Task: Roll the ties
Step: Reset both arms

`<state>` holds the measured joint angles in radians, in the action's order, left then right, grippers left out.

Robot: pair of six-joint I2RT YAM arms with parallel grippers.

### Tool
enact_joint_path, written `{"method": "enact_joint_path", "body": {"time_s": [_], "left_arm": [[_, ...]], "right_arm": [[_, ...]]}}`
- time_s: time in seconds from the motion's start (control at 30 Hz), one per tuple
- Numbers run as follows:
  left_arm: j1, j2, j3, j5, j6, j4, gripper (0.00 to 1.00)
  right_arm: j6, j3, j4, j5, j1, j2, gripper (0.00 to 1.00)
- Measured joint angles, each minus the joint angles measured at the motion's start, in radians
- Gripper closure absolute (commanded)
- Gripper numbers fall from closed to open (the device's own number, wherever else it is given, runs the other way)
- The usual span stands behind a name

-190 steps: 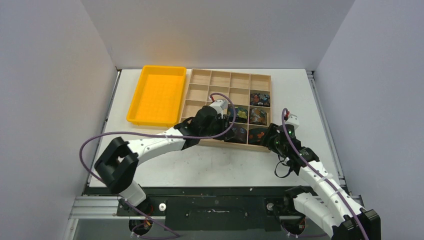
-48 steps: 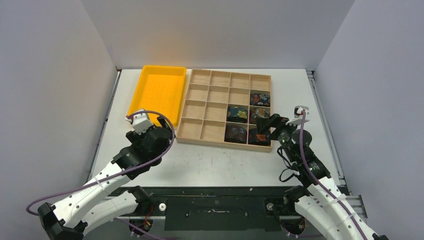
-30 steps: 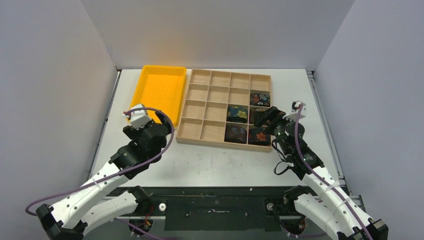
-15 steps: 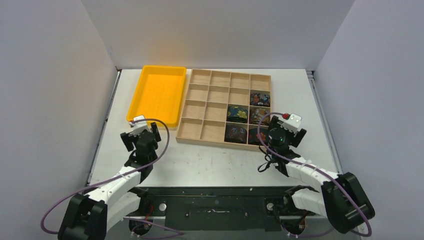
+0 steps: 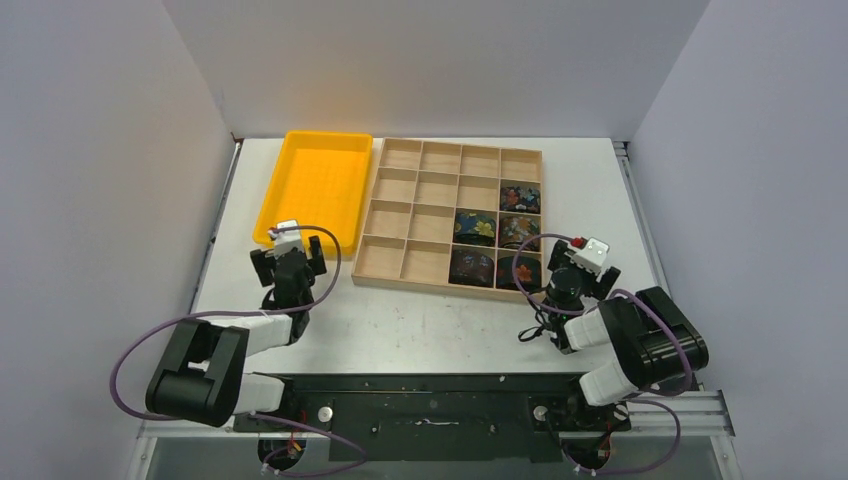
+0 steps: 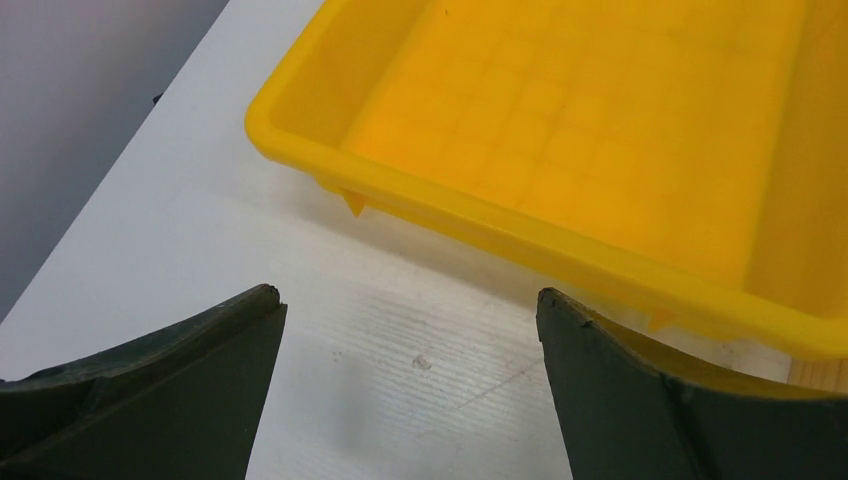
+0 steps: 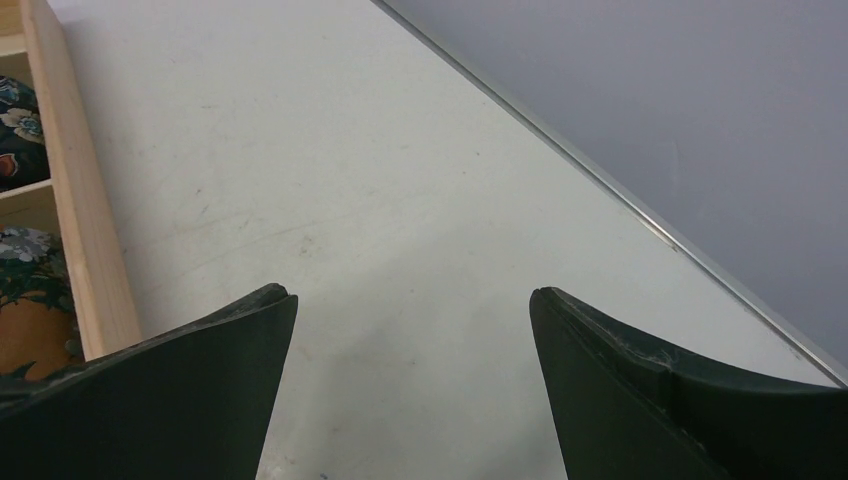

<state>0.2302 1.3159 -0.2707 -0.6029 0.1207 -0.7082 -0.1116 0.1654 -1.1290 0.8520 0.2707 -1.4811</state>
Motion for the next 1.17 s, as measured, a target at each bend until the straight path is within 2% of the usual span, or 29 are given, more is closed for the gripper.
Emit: {"method": "enact_joint_path", "body": {"time_s": [0.2,0.37,0.47,0.7,0.83,1.17], "left_arm": [[-0.055,0.014,-0.012,0.170,-0.062,-0.077,0.04],[-0.070,0.089,-0.012,0.171,-0.046,-0.175,0.04],[-0.113,0.132,-0.003,0.198,-0.025,-0.241,0.04],[-0.135,0.142,0.015,0.226,-0.011,-0.294,0.03],[-0.119,0.142,0.021,0.215,-0.011,-0.315,0.04],[-0.061,0.156,0.036,0.140,-0.024,-0.366,0.04]], "right_arm": [[0.071,-0.020,-0.151,-0.159,-0.010,-0.077,0.10],[0.095,-0.048,-0.219,-0.251,-0.024,-0.083,0.10],[0.113,-0.049,-0.291,-0.312,-0.049,-0.138,0.10],[0.089,-0.006,-0.218,-0.369,-0.101,-0.148,0.10],[0.076,0.049,-0.158,-0.390,-0.112,-0.148,0.10],[0.071,0.052,-0.110,-0.408,-0.112,-0.148,0.10]]}}
